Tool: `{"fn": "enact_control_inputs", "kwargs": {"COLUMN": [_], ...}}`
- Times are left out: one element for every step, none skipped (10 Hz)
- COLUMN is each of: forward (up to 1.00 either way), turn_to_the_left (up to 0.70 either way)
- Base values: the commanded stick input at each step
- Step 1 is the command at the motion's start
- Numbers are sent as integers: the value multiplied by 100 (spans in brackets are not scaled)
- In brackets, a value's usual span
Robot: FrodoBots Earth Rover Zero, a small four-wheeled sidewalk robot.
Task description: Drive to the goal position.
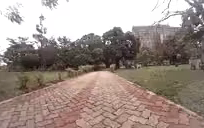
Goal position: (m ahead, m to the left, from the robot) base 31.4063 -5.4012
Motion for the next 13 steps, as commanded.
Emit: {"fn": "enact_control_inputs", "kwargs": {"forward": [70,70,70,70,70,70,70,70,70,70,70,70,70], "turn_to_the_left": [0,0,0,0,0,0,0,0,0,0,0,0,0]}}
